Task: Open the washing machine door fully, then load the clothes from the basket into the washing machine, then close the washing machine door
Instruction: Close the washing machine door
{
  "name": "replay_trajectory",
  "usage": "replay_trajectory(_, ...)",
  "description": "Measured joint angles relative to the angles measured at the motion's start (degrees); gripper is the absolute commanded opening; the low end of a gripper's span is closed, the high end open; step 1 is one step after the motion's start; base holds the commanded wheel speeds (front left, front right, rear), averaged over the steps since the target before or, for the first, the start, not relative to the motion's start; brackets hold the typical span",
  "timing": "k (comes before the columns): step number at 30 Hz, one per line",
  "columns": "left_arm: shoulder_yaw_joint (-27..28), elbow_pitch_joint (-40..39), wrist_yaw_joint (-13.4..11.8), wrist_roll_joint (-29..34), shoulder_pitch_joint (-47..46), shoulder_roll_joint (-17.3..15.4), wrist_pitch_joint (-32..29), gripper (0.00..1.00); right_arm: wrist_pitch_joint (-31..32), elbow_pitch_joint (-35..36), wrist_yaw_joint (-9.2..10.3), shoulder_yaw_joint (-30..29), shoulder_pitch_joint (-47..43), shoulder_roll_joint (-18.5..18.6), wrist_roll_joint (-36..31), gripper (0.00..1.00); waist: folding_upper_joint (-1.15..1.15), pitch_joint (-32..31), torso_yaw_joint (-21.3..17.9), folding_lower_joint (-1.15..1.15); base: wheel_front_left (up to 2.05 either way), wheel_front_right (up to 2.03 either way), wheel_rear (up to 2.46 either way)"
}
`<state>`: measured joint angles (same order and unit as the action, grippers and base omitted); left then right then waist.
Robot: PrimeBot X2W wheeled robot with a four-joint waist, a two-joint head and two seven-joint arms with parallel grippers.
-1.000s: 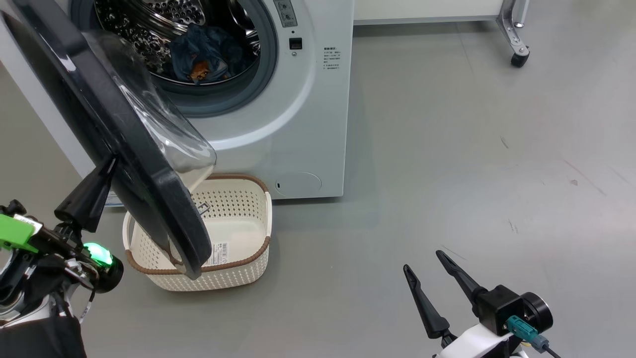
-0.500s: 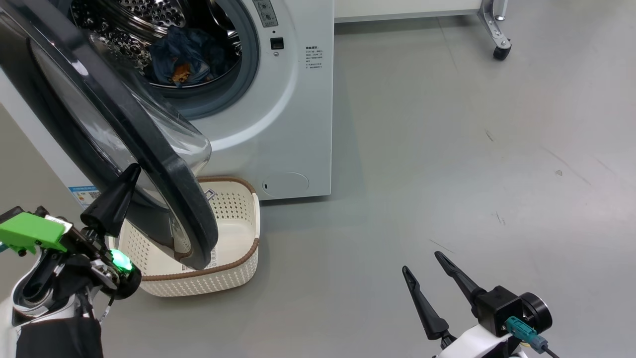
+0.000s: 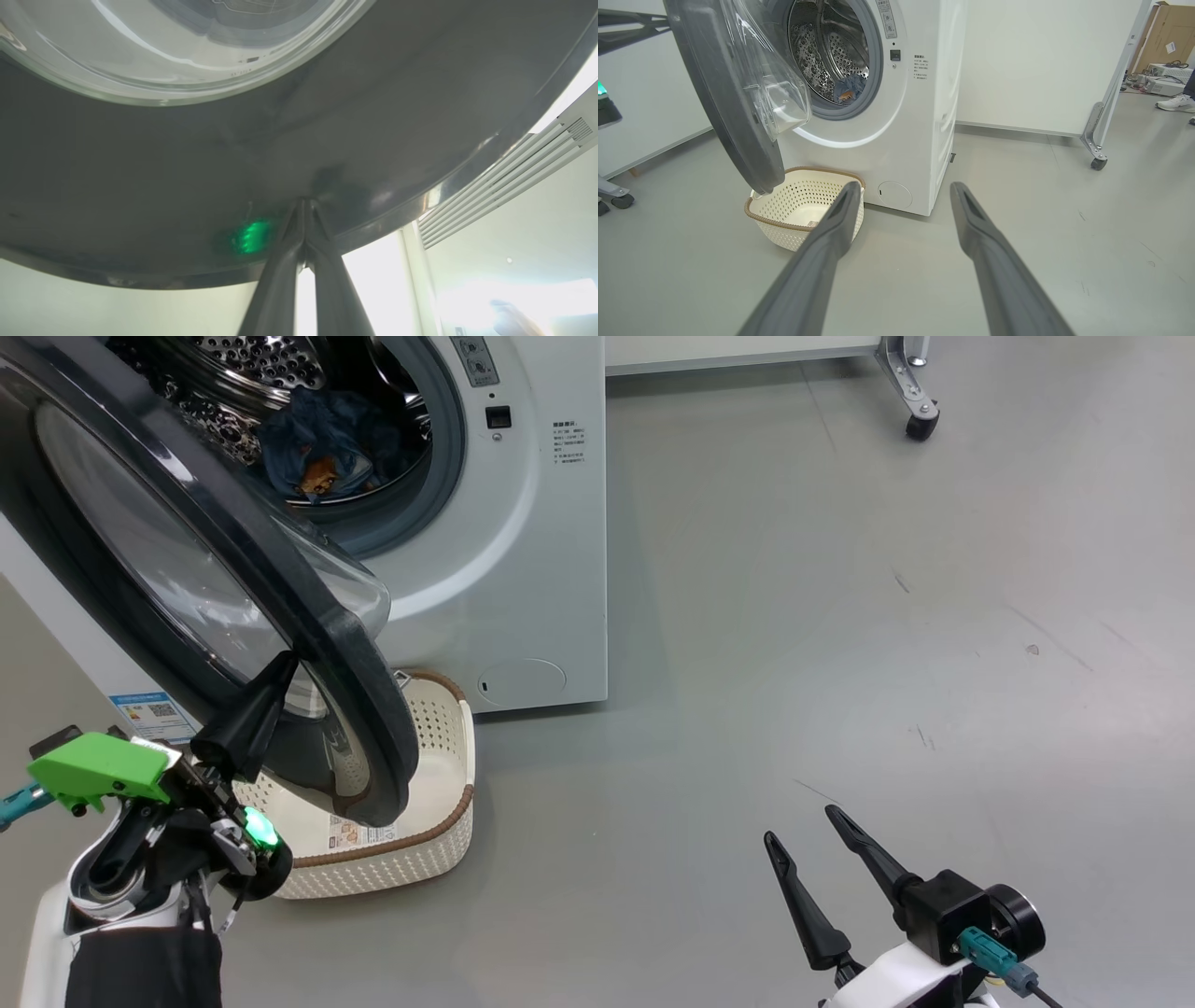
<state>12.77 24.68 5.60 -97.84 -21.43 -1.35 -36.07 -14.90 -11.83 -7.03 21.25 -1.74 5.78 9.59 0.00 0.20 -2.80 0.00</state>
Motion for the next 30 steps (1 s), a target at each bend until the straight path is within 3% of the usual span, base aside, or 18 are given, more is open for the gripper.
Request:
replay_trajectory(10,-2.4,1.86,0.63,0.48,-0.6,0.0,2.45,0.0,0.0,0.03,0.0,-0.43,0.0,-0.25,0.0,1.0,0.0,0.06,-0.24,0.0,0.0,0.0,0.0)
replay_trajectory(14,-3.77,1.66,0.94,6.22,-0.04,-0.24,3.98,0.0,0.0,0.21,0.0,-0.87,0.0,-0.32,0.0,1.0,0.0,0.13,-0.13,0.0,0.0,0.0,0.0)
replay_trajectory(15,-4.56,1.26,0.98,7.94,0.54,-0.56,4.14,0.15,0.0,0.36,0.0,-1.33,0.0,-0.38,0.0,1.0,0.0,0.17,-0.08,0.0,0.0,0.0,0.0)
replay_trajectory(18,-5.55,-0.14,1.01,10.69,2.39,-0.87,5.48,0.42,0.0,0.47,0.02,-3.21,-0.03,-0.38,0.08,1.0,0.0,0.22,0.15,0.0,0.0,0.0,0.0)
replay_trajectory(19,-5.56,-0.91,1.02,11.17,3.1,-1.15,6.24,0.58,0.0,0.58,0.03,-3.81,-0.05,-0.41,0.24,1.0,0.0,0.24,0.23,0.0,0.0,0.0,0.0)
replay_trajectory(20,-5.61,-1.58,1.2,12.61,3.76,-1.65,7.3,0.99,0.0,0.76,0.04,-4.38,-0.11,-0.43,0.41,1.0,0.0,0.27,0.34,0.0,0.0,0.0,0.0)
replay_trajectory(30,-10.76,-9.89,1.44,33.96,13.36,-8.18,20.76,1.0,0.0,1.27,0.09,-7.79,-1.25,-0.38,0.47,1.0,0.0,0.47,1.73,0.0,0.0,0.0,0.0)
